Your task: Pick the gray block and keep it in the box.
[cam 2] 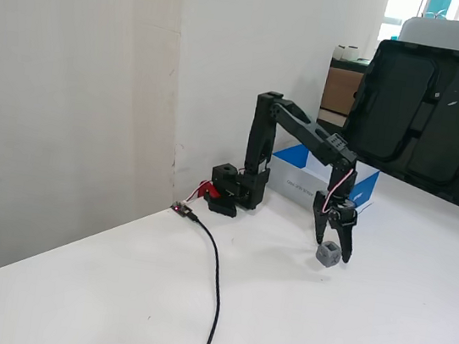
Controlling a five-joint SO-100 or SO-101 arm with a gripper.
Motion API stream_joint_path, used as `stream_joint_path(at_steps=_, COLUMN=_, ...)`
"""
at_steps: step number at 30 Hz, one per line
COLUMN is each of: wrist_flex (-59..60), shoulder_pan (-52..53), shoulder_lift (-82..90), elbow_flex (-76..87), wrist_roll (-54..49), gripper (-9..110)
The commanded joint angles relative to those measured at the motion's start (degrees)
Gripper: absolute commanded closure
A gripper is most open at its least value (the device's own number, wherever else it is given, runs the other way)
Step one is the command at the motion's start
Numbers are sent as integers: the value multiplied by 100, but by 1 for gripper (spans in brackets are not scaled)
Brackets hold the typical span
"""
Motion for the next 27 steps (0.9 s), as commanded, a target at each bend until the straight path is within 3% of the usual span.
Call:
stream_joint_path(at_steps=1, wrist_flex=123, shoulder_pan=-35, shoulder_lift=-62, elbow_flex=-571, wrist_roll=9, gripper=70)
stream_joint_path(at_steps=27, wrist_flex=0, shoulder_pan=167, shoulder_lift=-888, elbow_flex=-1002, wrist_roll=-35, gripper=80)
